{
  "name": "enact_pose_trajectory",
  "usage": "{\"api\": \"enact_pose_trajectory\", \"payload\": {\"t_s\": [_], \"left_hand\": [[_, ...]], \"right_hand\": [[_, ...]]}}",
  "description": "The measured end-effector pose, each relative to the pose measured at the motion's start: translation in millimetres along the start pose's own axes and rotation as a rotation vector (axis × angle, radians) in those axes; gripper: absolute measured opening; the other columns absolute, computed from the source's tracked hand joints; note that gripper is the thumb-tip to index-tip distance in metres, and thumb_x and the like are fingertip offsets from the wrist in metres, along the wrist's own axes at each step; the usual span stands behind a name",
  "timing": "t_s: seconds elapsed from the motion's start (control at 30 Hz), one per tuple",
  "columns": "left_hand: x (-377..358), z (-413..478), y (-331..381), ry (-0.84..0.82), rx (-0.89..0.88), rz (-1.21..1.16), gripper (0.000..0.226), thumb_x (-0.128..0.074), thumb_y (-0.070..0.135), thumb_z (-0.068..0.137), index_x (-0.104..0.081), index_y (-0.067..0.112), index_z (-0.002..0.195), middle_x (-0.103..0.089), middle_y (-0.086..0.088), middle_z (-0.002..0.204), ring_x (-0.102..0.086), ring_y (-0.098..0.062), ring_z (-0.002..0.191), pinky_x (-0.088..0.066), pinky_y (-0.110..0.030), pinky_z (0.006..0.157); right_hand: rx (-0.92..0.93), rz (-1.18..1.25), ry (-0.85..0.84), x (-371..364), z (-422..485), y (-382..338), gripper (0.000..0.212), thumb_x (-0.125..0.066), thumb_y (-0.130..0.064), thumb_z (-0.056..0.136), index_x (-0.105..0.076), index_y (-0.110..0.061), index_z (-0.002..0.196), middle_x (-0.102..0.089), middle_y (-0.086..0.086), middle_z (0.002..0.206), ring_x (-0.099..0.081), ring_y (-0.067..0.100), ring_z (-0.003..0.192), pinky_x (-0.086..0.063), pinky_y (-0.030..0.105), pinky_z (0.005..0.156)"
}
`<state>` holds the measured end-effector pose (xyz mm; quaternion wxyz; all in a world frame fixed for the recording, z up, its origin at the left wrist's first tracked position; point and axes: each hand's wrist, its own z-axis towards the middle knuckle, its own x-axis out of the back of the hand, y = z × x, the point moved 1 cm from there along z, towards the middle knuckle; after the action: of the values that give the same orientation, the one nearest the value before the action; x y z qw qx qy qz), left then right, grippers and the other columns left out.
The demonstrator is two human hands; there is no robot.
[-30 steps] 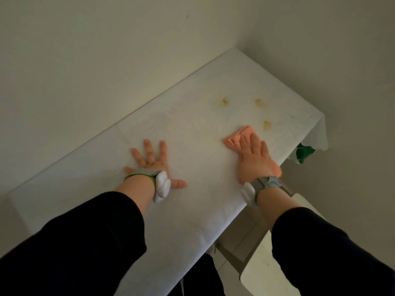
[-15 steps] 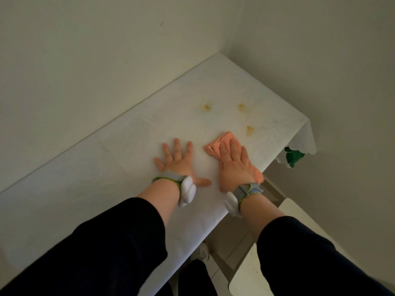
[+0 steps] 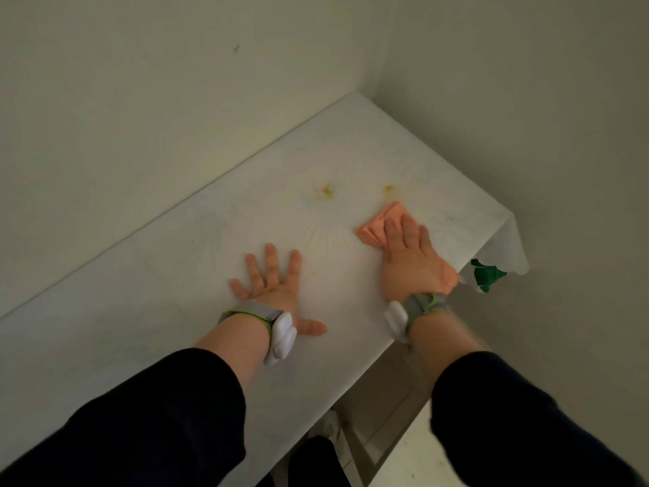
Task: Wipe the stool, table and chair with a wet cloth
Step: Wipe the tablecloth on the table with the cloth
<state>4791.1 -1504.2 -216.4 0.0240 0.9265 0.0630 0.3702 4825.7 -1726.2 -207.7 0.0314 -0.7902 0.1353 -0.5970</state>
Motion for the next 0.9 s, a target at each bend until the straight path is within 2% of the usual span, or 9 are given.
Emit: {"api": "enact_pose_trajectory", "payload": {"t_s": [0.07,0.2,0.3,0.37,0.43,0.6,0.67,0.8,0.9], "left_hand": [[2,-1,0,-0.008,0.000,-0.010,0.144,-0.067,0.081,0.045,0.040,0.039,0.133,0.051,-0.006,0.140,0.039,-0.043,0.131,0.008,-0.070,0.103],[4,-3,1,-0.025,0.008,-0.012,0.143,-0.065,0.083,0.045,0.038,0.039,0.134,0.048,-0.006,0.143,0.037,-0.043,0.133,0.005,-0.070,0.104],[5,-5,3,-0.017,0.007,0.004,0.144,-0.066,0.082,0.046,0.039,0.038,0.134,0.049,-0.006,0.142,0.037,-0.043,0.133,0.003,-0.070,0.105],[6,-5,4,-0.026,0.016,-0.002,0.143,-0.068,0.079,0.048,0.039,0.038,0.134,0.050,-0.005,0.141,0.038,-0.043,0.132,0.005,-0.070,0.105],[7,-6,4,-0.036,0.021,-0.010,0.143,-0.069,0.077,0.048,0.039,0.039,0.133,0.052,-0.005,0.139,0.039,-0.042,0.132,0.007,-0.069,0.105],[8,-9,3,-0.062,0.003,-0.014,0.142,-0.069,0.077,0.050,0.040,0.038,0.134,0.053,-0.005,0.138,0.041,-0.042,0.131,0.009,-0.069,0.105],[11,-10,4,-0.067,0.001,-0.010,0.141,-0.068,0.077,0.051,0.039,0.038,0.135,0.052,-0.006,0.139,0.040,-0.042,0.131,0.009,-0.068,0.105],[13,-10,5,-0.080,0.010,-0.012,0.140,-0.066,0.079,0.051,0.037,0.037,0.136,0.049,-0.006,0.142,0.037,-0.043,0.133,0.006,-0.069,0.107],[10,-8,3,-0.065,0.004,-0.017,0.142,-0.067,0.079,0.049,0.038,0.038,0.135,0.051,-0.005,0.140,0.039,-0.042,0.132,0.006,-0.069,0.106]], "right_hand": [[-0.012,0.033,-0.004,-10,-12,-28,0.060,-0.025,-0.022,0.096,-0.001,-0.033,0.150,0.008,-0.006,0.160,0.004,0.027,0.147,-0.019,0.048,0.113],[0.375,0.059,-0.104,-34,-59,-58,0.061,-0.034,-0.027,0.094,-0.008,-0.037,0.149,0.003,-0.010,0.160,0.004,0.025,0.147,-0.017,0.044,0.112],[0.583,-0.024,-0.123,-24,-47,-35,0.053,-0.029,-0.031,0.097,-0.019,-0.036,0.148,-0.009,-0.007,0.159,-0.010,0.028,0.146,-0.027,0.043,0.110],[0.512,-0.152,-0.094,-10,-13,-9,0.052,-0.022,-0.030,0.099,-0.006,-0.038,0.149,-0.002,-0.009,0.160,-0.009,0.026,0.147,-0.030,0.046,0.107],[0.270,-0.155,-0.063,10,23,15,0.053,-0.018,-0.031,0.100,0.003,-0.041,0.147,0.006,-0.013,0.159,-0.003,0.020,0.147,-0.030,0.050,0.107],[-0.050,0.033,0.002,17,37,-8,0.060,-0.025,-0.018,0.096,-0.002,-0.029,0.150,0.007,-0.003,0.160,0.003,0.030,0.146,-0.010,0.045,0.117],[-0.019,0.053,-0.005,2,17,-35,0.060,-0.023,-0.017,0.095,-0.001,-0.031,0.150,0.009,-0.002,0.160,0.004,0.031,0.146,-0.012,0.045,0.116],[0.284,0.062,-0.091,-22,-29,-65,0.059,-0.025,-0.023,0.096,-0.003,-0.035,0.149,0.009,-0.008,0.159,0.008,0.026,0.147,-0.011,0.045,0.115],[0.497,-0.057,-0.132,-12,-18,-43,0.056,-0.029,-0.027,0.098,-0.007,-0.037,0.149,0.004,-0.009,0.160,-0.001,0.026,0.147,-0.020,0.045,0.114]]}}
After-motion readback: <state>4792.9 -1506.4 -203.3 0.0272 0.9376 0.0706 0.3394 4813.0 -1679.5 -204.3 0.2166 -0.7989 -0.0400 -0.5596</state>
